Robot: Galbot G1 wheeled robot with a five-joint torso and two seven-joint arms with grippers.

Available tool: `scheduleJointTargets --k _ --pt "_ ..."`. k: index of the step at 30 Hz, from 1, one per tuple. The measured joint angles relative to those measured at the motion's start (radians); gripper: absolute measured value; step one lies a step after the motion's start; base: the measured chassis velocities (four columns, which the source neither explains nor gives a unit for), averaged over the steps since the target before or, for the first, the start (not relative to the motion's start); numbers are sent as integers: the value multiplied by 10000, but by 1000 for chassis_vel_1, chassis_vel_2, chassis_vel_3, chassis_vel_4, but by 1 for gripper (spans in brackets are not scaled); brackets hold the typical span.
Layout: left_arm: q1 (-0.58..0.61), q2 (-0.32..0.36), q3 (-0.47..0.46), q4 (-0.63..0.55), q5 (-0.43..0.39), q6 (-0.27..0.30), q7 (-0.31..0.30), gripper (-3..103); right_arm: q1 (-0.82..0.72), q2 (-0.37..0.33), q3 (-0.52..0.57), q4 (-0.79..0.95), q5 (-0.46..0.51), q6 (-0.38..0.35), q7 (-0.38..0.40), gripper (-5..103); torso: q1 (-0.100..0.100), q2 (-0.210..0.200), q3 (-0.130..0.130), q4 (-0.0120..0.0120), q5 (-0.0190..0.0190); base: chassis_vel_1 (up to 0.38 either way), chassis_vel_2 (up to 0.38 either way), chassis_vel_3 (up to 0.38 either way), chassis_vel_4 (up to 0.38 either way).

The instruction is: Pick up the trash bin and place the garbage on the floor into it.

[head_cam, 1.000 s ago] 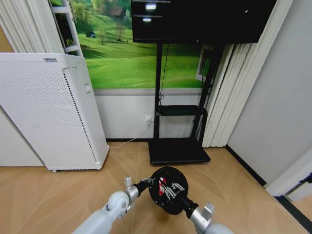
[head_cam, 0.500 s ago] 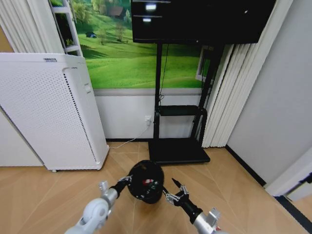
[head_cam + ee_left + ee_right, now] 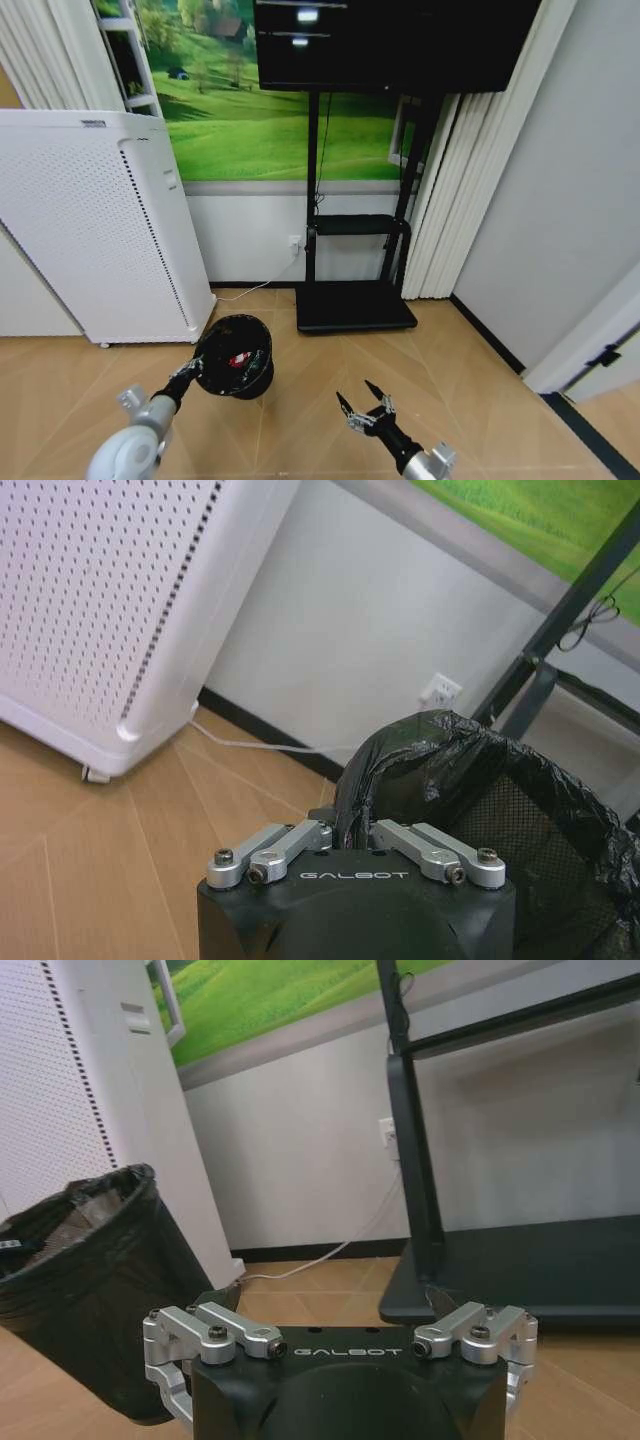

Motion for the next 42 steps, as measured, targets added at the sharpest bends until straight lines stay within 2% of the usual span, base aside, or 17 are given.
scheduleJointTargets --k 4,7,10,14,15,20,29,36,42 --pt "342 -291 -151 -158 129 -8 90 7 259 79 -143 -311 -142 1 199 100 0 0 1 -2 -1 -201 -235 205 249" --pt "636 -502 -376 -249 401 44 15 7 592 148 -203 -898 -373 -51 649 100 1 -1 3 -6 2 -172 -113 141 81" --pt "1039 -682 -941 -182 865 308 -436 7 1090 198 -58 -1932 -1150 -243 1120 100 1 -1 3 -3 -1 -41 -9 43 -15" --pt "1311 -790 -1369 -87 891 362 -463 7 1383 207 37 -2618 -1524 -576 1499 100 1 -3 3 2 -3 52 59 -50 -59" --pt "1493 -862 -1712 -15 813 379 -394 7 1515 196 115 -3131 -1676 -871 1683 100 1 -3 4 4 -2 97 88 -58 -48" --pt "1830 -925 -2445 98 427 384 -147 7 1613 -5 414 -4657 -2281 -1154 1597 100 0 -3 3 -3 1 10 13 -12 -6" --pt "1620 -811 -2234 134 331 386 -114 7 1440 -156 676 -5453 -2327 -1350 1307 100 1 -3 3 -1 -1 0 0 0 0" --pt "1199 -693 -1865 235 343 430 -265 7 1159 -134 408 -5238 -2331 -1697 1305 100 1 -3 3 -1 -1 0 0 0 0" --pt "1000 -576 -1615 292 342 471 -348 7 1373 47 191 -5733 -2396 -1779 1289 100 1 -3 3 -5 -1 0 0 0 0"
